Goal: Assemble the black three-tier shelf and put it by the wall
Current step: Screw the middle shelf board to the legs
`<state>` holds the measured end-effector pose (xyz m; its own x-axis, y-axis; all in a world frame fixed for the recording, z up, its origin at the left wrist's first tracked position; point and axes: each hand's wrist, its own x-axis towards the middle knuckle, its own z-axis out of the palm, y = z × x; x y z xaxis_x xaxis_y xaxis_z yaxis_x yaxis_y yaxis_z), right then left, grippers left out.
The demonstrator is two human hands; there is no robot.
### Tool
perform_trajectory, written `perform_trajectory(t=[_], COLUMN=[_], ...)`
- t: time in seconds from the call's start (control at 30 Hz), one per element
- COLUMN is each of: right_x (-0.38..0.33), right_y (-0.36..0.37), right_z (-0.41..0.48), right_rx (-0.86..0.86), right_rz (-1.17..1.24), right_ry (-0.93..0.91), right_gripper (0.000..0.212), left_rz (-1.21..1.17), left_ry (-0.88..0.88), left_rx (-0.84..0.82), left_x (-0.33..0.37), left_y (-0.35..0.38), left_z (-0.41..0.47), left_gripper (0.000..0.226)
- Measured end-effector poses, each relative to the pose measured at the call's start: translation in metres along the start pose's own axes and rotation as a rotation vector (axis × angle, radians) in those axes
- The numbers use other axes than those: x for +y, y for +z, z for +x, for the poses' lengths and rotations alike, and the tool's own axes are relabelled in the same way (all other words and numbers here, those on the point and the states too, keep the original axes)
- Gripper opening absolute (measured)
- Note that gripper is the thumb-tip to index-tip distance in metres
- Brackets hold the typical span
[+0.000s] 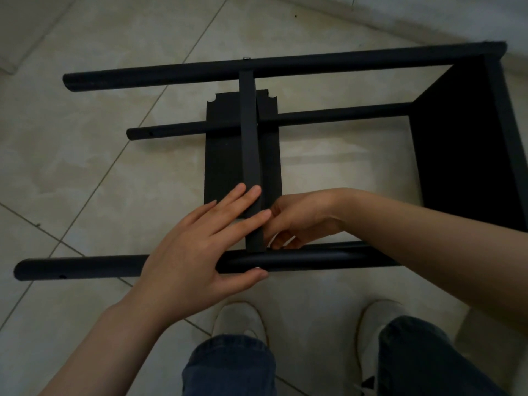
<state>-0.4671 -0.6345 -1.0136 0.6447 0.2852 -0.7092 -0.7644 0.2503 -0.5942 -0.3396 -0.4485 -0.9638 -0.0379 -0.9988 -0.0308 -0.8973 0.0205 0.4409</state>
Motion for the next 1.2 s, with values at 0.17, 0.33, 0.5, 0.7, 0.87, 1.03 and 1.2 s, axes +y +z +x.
perform_trajectory(t=[0.17, 0.33, 0.5, 0.7, 0.87, 1.03, 1.2], right_x=[-0.0011, 0.0007, -0.0011, 0.0006, -0.0033, -0.0009, 0.0024], right_y=[-0.0021, 0.0001, -0.0047, -0.0006, 0.0011, 0.0018, -0.0052], right_z=[-0.0032, -0.0004, -0.0060, -0.0017, -0.0036, -0.0019, -0.0054], right_rx=[-0.047, -0.004, -0.033, 0.007, 0.008, 0.029, -0.026], right_rz=[0.055, -0.032, 0.000, -0.025, 0.011, -0.043, 0.026], right_ry=[-0.002, 0.020, 0.017, 0.034, 0.034, 0.051, 0.015], right_gripper=[0.015, 0.014, 0.021, 0.015, 0.035, 0.024, 0.018], left_rz=[0.004, 0.004, 0.001, 0.013, 0.012, 0.014, 0.005], left_ry=[-0.002, -0.004, 0.000, -0.005, -0.002, 0.001, 0.003], left_rx=[0.006, 0.000, 0.012, 0.012, 0.010, 0.016, 0.014], left_x=[0.0005, 0.0003, 0.0011, 0.0014, 0.0013, 0.0017, 0.0006], left_y=[0.0000, 0.0003, 0.0001, -0.0002, -0.0005, -0.0001, 0.0006], left_z=[0.0002, -0.0001, 0.0001, -0.0004, -0.0002, -0.0001, -0.0003], left_gripper=[0.073, 0.073, 0.073, 0.073, 0.073, 0.073, 0.073])
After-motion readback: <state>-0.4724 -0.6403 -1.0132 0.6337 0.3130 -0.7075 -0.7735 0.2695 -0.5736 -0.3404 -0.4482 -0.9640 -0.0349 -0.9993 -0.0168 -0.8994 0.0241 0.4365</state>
